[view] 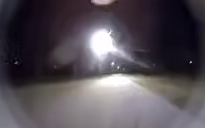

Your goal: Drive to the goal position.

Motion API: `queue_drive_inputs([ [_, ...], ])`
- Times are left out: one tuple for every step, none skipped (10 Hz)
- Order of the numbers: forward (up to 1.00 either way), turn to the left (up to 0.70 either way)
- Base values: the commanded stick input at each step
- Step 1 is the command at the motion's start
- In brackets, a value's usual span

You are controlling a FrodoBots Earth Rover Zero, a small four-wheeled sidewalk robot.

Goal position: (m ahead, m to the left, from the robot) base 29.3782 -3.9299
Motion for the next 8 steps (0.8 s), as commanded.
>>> queue_drive_inputs([
  [1.00, 0.00],
  [1.00, 0.00],
  [1.00, 0.00],
  [1.00, 0.22],
  [1.00, 0.27],
  [1.00, 0.27],
  [1.00, 0.27],
  [1.00, 0.27],
])
